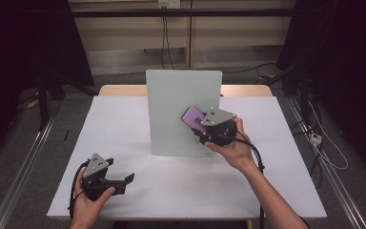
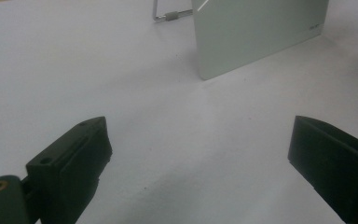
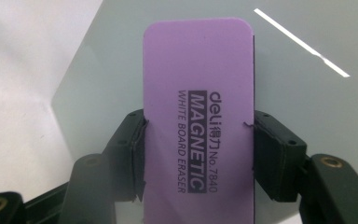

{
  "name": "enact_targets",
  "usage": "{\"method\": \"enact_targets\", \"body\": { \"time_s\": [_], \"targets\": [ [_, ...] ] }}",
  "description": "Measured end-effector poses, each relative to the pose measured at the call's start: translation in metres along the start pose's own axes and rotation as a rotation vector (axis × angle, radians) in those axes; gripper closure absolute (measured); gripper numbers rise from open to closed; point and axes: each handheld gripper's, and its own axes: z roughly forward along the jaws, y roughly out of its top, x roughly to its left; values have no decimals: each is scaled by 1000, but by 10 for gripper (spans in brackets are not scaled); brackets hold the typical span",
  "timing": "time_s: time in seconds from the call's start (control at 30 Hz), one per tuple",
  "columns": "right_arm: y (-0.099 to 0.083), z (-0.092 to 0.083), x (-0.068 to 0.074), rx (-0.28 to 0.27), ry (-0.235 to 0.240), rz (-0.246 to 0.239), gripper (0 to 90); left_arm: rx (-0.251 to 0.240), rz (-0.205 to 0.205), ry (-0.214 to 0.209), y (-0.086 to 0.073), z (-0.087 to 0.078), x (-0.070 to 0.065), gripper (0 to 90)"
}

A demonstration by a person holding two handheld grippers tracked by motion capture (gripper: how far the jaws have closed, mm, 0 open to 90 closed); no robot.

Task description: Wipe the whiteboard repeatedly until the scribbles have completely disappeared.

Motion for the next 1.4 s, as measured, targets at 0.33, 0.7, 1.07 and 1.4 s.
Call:
{"method": "enact_targets", "body": {
  "time_s": [0.33, 0.7, 1.07, 1.4],
  "targets": [
    [7, -5, -8, -28, -42, -3, 421, -4, -3, 3, 0, -1, 0, 54],
    [-20, 7, 15, 10, 20, -16, 421, -5, 0, 3, 0, 0, -1, 54],
    [-35, 20, 34, 62, 74, -34, 420, -9, -2, 3, 0, -2, 0, 54],
    [-41, 28, 46, 100, 107, -48, 420, -8, -3, 3, 0, -2, -1, 54]
  ]
}}
